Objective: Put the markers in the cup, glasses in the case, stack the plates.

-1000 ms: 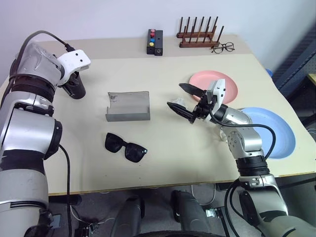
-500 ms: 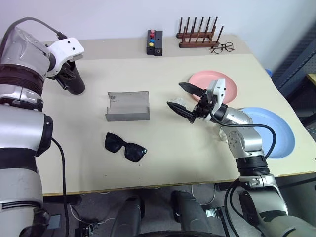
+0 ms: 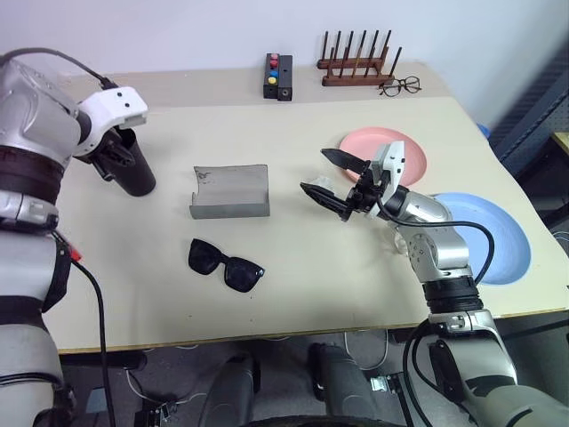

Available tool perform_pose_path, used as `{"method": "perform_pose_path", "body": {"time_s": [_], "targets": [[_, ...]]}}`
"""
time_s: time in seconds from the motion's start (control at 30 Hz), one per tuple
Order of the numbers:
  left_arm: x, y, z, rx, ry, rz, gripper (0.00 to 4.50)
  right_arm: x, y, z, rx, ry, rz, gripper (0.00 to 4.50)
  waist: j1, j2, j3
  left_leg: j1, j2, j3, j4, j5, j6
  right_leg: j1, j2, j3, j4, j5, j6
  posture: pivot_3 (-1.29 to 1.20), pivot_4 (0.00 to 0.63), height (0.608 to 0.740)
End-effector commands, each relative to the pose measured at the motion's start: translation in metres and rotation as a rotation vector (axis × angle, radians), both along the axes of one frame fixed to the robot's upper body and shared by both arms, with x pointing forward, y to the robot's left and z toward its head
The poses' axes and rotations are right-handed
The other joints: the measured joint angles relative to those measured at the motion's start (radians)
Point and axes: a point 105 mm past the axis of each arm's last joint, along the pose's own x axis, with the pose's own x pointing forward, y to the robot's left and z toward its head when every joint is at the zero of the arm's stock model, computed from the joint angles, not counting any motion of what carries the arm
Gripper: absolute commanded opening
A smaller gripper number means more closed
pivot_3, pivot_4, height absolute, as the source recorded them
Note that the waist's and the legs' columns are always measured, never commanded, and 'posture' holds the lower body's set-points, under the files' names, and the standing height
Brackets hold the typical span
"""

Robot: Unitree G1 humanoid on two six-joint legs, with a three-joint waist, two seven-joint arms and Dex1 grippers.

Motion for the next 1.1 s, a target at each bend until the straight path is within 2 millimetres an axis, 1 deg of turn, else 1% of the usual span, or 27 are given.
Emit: {"method": "perform_pose_path", "body": {"time_s": [0.03,0.27,0.47,0.7,0.8,0.83,0.87,0.9,1.0,1.03,1.1], "targets": [[-0.008,-0.002,0.015,-0.011,-0.046,-0.011,0.1,-0.001,0.002,0.013,0.016,-0.06,0.011,4.5,0.0,0.0,0.0,0.0,0.0,0.0,0.0,0.0,0.0,0.0,0.0,0.0,0.0,0.0,0.0,0.0,0.15,0.74],[-0.012,-0.004,0.013,-0.009,-0.05,-0.012,0.1,0.0,0.001,0.011,0.018,-0.06,0.01,4.5,0.001,0.0,0.0,0.0,0.0,0.0,0.001,0.0,0.0,0.0,0.0,0.0,0.0,0.0,0.0,0.0,0.15,0.74],[-0.016,-0.006,0.005,-0.003,-0.034,-0.027,0.1,0.0,0.0,0.011,0.018,-0.062,0.008,4.5,0.0,0.0,0.0,0.0,0.0,0.0,0.0,0.0,0.0,0.0,0.0,0.0,0.001,0.0,0.0,0.0,0.15,0.74],[-0.017,-0.009,0.002,0.009,-0.036,-0.038,0.1,0.0,-0.001,0.011,0.016,-0.062,0.008,4.5,0.001,0.0,0.0,0.0,0.0,0.0,0.001,0.0,0.0,0.0,0.0,0.0,0.001,0.0,0.0,0.0,0.15,0.74],[-0.017,-0.01,0.004,0.011,-0.049,-0.048,0.93,0.0,-0.001,0.011,0.016,-0.061,0.008,4.5,0.001,0.0,0.0,0.0,0.0,0.0,0.001,0.0,0.0,0.0,0.0,0.0,0.001,0.0,0.0,0.0,0.15,0.74],[-0.016,-0.01,0.005,0.012,-0.055,-0.044,1.35,0.0,0.0,0.011,0.016,-0.062,0.008,4.5,0.001,0.0,0.0,0.0,0.0,0.0,0.001,0.0,0.0,0.0,0.0,0.0,0.001,0.0,0.0,0.0,0.15,0.74],[-0.016,-0.01,0.005,0.012,-0.058,-0.045,1.91,0.0,0.0,0.012,0.016,-0.062,0.008,4.5,0.001,0.0,0.0,0.0,0.0,0.0,0.001,0.0,0.0,0.0,0.0,0.0,0.001,0.0,0.0,0.0,0.15,0.74],[-0.016,-0.01,0.006,0.013,-0.061,-0.043,2.33,-0.001,0.001,0.012,0.016,-0.063,0.009,4.5,0.001,0.0,0.0,0.0,0.0,0.0,0.001,0.0,0.0,0.0,0.0,0.0,0.001,0.0,0.0,0.0,0.15,0.74],[-0.015,-0.011,0.007,0.009,-0.07,-0.043,3.92,-0.001,0.002,0.014,0.016,-0.064,0.01,4.5,0.001,0.0,0.0,0.0,0.0,0.0,0.001,0.0,0.0,0.0,0.0,0.0,0.001,0.0,0.0,0.0,0.15,0.74],[-0.015,-0.011,0.008,0.006,-0.073,-0.043,4.37,-0.001,0.002,0.014,0.016,-0.064,0.011,4.5,0.001,0.0,0.0,0.0,0.0,0.0,0.001,0.0,0.0,0.0,0.0,0.0,0.001,0.0,0.0,0.0,0.15,0.74],[-0.016,-0.013,0.011,-0.002,-0.078,-0.051,4.37,-0.001,0.003,0.014,0.016,-0.064,0.011,4.5,0.001,0.0,0.0,0.0,0.0,0.0,0.001,0.0,0.0,0.0,0.0,0.0,0.001,0.0,0.0,0.0,0.15,0.74]]}}
